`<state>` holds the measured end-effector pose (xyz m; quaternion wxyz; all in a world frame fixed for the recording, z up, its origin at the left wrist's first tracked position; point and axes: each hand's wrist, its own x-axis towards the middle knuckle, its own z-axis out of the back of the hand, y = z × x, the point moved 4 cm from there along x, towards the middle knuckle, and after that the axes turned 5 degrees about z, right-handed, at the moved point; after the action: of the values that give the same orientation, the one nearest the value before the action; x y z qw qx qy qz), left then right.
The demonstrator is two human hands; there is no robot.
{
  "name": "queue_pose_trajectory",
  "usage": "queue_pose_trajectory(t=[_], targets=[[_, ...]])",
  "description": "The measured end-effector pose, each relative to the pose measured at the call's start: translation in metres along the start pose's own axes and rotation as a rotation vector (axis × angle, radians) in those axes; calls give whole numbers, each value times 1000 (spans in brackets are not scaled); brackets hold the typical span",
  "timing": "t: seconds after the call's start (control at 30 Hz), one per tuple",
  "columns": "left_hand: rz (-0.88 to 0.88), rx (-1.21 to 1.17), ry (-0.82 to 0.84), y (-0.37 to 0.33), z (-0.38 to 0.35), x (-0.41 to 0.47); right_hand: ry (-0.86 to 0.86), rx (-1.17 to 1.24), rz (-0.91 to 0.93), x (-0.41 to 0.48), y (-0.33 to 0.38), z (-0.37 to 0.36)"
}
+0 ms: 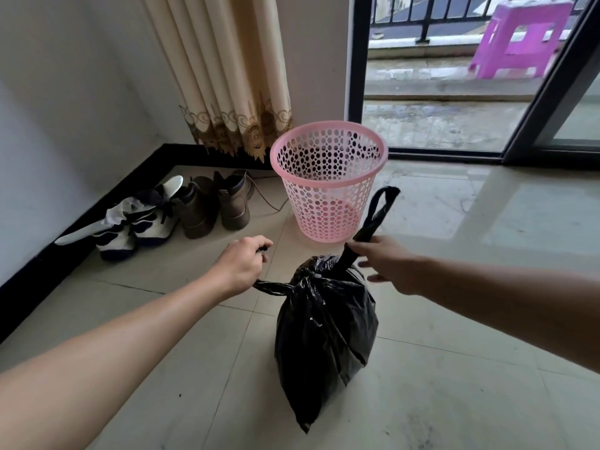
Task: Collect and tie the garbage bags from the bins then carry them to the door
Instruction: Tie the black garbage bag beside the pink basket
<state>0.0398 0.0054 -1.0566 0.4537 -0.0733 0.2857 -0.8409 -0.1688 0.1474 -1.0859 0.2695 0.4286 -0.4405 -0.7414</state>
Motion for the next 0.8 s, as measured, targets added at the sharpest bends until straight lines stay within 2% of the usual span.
queue_pose_trajectory(t=[0.07,0.13,0.17,0.3,0.37,0.43,0.5,0.57,0.67,0.73,0.8], targets=[[-24,171,-91,5,14,4,-56,117,44,6,10,5],[21,192,-198,11,36,11,1,198,74,8,17,7],[75,94,-233,15,48,14,44,204,90,7,20,6],[298,-663,-214,20,69,23,111,234,179,6,29,-5],[308,-827,-198,11,74,24,108,233,260,5,37,-11],[250,-864,-169,-6,80,23,121,193,309,4,45,-20],[137,-834,-129,-26,88,21,92,-52,377,7,53,-30],[2,-775,-69,-48,93,17,95,-480,454,6,61,-41],[-117,-685,4,-73,88,14,277,-952,558,-11,70,-58],[-135,-648,62,-79,79,14,411,-1067,551,-24,69,-64],[-115,-643,124,-77,71,14,465,-1079,478,-28,61,-68]])
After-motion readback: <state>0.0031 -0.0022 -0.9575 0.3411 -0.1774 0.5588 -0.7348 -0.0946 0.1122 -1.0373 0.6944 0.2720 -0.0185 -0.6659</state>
